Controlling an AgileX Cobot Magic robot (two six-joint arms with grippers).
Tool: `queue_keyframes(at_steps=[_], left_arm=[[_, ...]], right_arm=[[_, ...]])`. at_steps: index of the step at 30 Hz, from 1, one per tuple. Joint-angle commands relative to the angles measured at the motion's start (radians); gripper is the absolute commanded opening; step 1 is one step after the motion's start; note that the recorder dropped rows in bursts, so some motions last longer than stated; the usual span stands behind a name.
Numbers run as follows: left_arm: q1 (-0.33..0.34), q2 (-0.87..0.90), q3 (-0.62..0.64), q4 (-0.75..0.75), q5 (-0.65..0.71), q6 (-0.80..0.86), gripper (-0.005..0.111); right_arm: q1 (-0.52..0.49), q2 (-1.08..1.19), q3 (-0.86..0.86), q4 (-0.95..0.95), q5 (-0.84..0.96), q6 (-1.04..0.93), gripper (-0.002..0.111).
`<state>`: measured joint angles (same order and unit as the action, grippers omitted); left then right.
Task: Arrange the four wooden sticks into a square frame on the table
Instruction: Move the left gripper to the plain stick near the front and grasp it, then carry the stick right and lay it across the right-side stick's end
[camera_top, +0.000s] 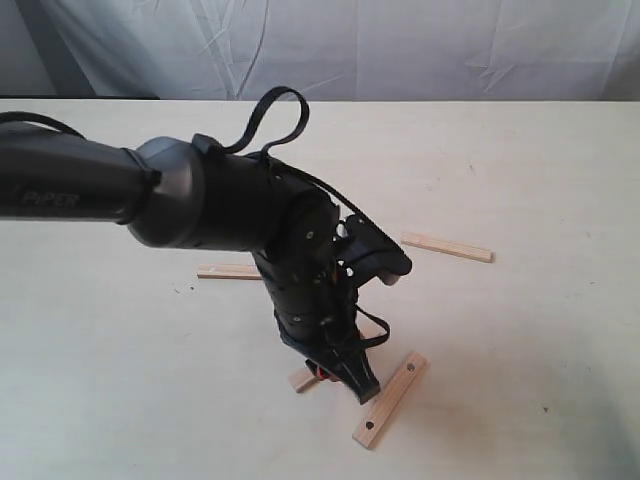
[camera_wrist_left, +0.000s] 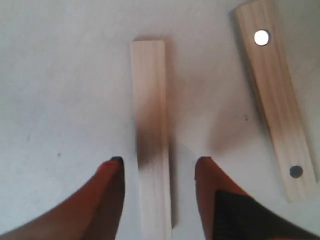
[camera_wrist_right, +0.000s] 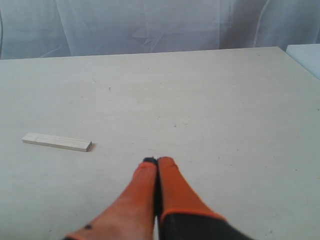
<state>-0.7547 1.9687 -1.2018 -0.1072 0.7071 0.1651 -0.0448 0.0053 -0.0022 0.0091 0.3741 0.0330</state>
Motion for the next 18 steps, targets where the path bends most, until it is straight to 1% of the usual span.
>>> queue_keyframes(at_steps=[1,3,4,5,6,7,8,11,13,15,16,18], left_arm=[[-0.005,0.039,-0.004,-0.003,-0.037,0.002,0.045],[-0.005,0.045,-0.004,-0.003,-0.038,0.002,0.044],[-0.005,0.047,-0.004,-0.001,-0.038,0.002,0.041],[-0.005,0.047,-0.004,-0.001,-0.035,0.002,0.030],[-0.005,0.047,-0.004,-0.001,-0.031,0.002,0.022],[-0.005,0.047,-0.004,-0.003,-0.028,0.002,0.008],[-0.005,0.047,-0.012,-0.001,-0.026,-0.001,0.000],[-0.005,0.043,-0.094,0.015,-0.004,-0.041,0.000],[-0.005,0.043,-0.194,0.031,-0.010,-0.120,0.000],[-0.005,0.045,-0.274,0.089,-0.059,-0.217,0.000],[-0.005,0.047,-0.306,0.134,-0.093,-0.293,0.000],[-0.005,0.059,-0.341,0.188,-0.112,-0.364,0.000]], right_arm=[[-0.002,-0.005,0.002,0.001,-0.009,-0.003,0.000],[-0.002,-0.005,0.002,0.001,-0.009,-0.003,0.000],[-0.002,-0.005,0.002,0.001,-0.009,-0.003,0.000],[-0.002,-0.005,0.002,0.001,-0.009,-0.003,0.000],[-0.002,-0.005,0.002,0.001,-0.009,-0.003,0.000],[-0.002,-0.005,0.002,0.001,-0.009,-0.003,0.000],[-0.002,-0.005,0.002,0.001,-0.009,-0.003,0.000],[-0.002,-0.005,0.002,0.001,-0.012,-0.003,0.000],[-0.002,-0.005,0.002,0.001,-0.012,-0.003,0.000],[-0.002,-0.005,0.002,0.001,-0.012,-0.003,0.000],[-0.002,-0.005,0.002,0.001,-0.012,-0.003,0.000],[-0.002,-0.005,0.002,0.001,-0.012,-0.003,0.000]])
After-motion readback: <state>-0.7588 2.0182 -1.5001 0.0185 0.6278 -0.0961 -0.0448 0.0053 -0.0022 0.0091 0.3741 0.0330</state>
